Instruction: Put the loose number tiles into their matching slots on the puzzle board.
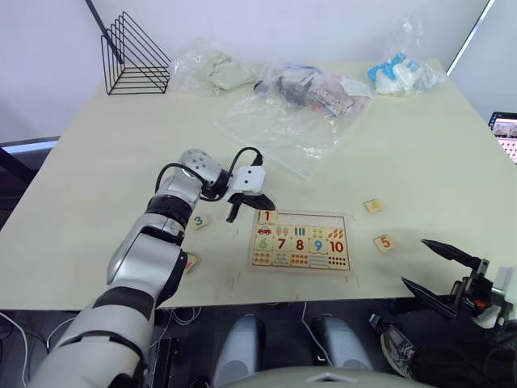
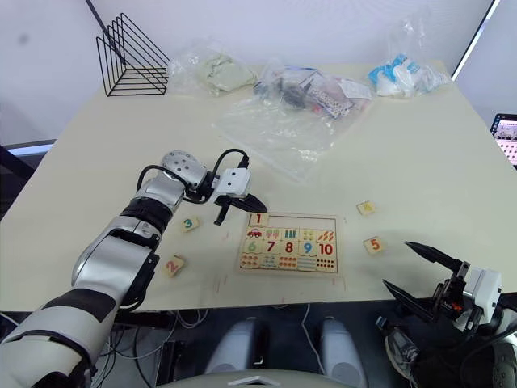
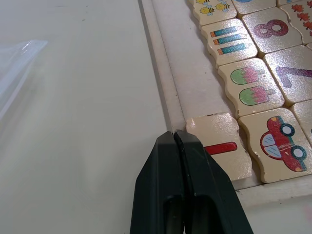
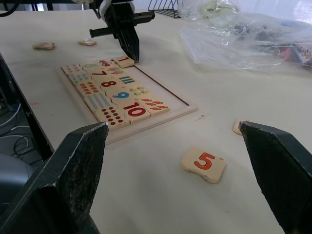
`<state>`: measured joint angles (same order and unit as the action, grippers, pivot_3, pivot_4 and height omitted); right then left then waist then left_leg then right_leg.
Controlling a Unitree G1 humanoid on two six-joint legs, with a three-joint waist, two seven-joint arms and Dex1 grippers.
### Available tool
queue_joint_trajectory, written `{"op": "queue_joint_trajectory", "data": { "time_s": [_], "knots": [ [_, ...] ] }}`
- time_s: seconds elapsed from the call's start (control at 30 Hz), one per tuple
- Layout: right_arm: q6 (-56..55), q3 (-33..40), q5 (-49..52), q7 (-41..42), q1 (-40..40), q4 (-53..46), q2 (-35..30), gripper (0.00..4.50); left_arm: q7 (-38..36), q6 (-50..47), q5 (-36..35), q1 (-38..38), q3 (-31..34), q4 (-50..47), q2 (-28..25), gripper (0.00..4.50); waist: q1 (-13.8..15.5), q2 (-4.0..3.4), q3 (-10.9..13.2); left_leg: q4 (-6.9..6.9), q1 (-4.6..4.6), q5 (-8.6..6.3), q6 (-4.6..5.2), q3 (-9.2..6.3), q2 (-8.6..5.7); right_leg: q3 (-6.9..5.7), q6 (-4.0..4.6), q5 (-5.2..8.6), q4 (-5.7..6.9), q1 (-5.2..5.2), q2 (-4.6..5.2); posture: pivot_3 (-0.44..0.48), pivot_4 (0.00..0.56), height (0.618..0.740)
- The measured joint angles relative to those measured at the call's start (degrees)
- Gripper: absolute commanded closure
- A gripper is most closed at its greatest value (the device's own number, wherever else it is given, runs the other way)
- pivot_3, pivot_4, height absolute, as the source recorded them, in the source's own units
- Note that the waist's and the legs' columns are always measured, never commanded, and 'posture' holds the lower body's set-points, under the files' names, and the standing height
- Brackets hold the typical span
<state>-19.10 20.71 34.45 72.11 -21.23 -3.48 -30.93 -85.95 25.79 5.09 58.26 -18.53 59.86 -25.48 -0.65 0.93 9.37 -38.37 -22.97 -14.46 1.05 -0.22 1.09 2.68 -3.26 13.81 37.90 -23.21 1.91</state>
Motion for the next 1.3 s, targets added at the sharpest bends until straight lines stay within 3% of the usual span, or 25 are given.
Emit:
{"op": "queue_joint_trajectory", "data": {
  "time_s": [1.3],
  "knots": [
    [0.0, 0.0, 0.0, 0.0, 0.3, 0.0, 0.1, 0.0, -2.2, 2.2, -0.1, -0.4, 0.1, 0.0, -0.7, 4.46, 0.0, 0.0, 0.0, 0.0, 0.0, 0.0, 0.0, -0.01, 0.0, 0.0, 0.0, 0.0, 0.0, 0.0, 0.0, 0.0, 0.15, 0.74]
  ]
}}
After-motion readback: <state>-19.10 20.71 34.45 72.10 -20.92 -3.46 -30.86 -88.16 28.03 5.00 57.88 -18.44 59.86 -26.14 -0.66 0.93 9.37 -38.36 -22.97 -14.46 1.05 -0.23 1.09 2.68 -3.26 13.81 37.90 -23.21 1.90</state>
